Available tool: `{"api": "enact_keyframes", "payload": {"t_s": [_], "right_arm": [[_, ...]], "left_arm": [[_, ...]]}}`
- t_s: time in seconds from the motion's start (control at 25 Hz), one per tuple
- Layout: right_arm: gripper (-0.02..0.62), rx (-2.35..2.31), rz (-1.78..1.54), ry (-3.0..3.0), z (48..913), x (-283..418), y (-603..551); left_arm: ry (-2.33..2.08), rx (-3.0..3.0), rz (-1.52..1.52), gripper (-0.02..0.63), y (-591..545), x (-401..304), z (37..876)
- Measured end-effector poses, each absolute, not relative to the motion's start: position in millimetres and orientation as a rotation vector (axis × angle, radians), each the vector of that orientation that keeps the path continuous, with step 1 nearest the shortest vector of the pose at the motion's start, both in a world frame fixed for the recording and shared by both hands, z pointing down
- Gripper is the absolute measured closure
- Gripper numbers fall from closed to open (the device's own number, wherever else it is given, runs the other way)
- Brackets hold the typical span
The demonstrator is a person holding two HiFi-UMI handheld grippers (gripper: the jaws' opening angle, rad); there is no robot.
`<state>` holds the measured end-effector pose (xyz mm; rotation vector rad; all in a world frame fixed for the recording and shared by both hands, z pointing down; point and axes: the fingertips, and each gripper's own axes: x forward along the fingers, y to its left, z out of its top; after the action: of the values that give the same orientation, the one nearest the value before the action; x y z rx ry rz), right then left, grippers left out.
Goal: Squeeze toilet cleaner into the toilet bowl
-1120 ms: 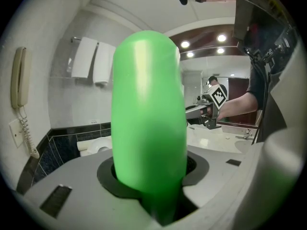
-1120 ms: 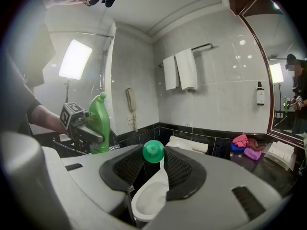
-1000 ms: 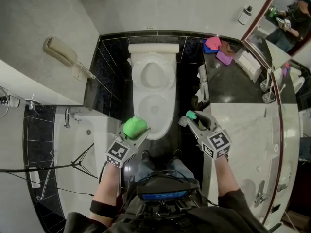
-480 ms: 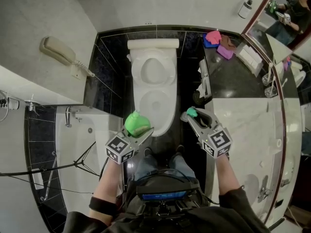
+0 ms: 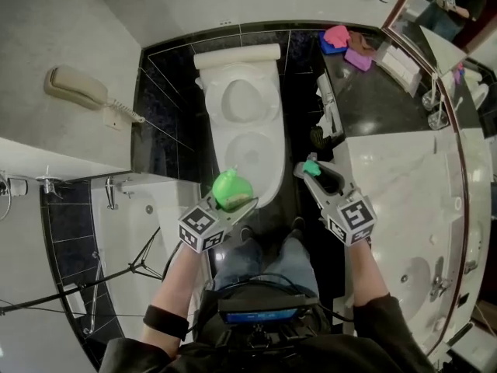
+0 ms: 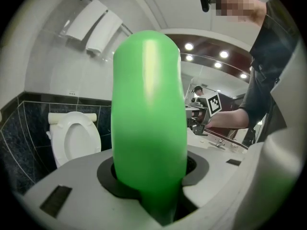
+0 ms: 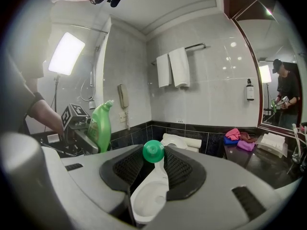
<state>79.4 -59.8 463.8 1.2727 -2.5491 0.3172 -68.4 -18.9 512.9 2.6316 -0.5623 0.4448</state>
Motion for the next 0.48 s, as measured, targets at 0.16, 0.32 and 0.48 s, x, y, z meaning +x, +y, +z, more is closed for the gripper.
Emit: {"api": "enact_keyframes", "payload": {"t_s": [0.16,0.32,0.48], "right_arm": [[0.442,1.323,0.321,-2.516,469,82,-61],[0.442,1.321,0.3,-2.513,482,87,-64],[0.442,1.301,0.319,-2.541,498,91,-73]], "left_arm": [[-0.498,2.618,0.45,0.419,-16,-59,526],[-0.511,2.551,0.44,0.419,-13,-49,544],[-0.542,2.472,0.399,0.42,-17,-38,565]]}}
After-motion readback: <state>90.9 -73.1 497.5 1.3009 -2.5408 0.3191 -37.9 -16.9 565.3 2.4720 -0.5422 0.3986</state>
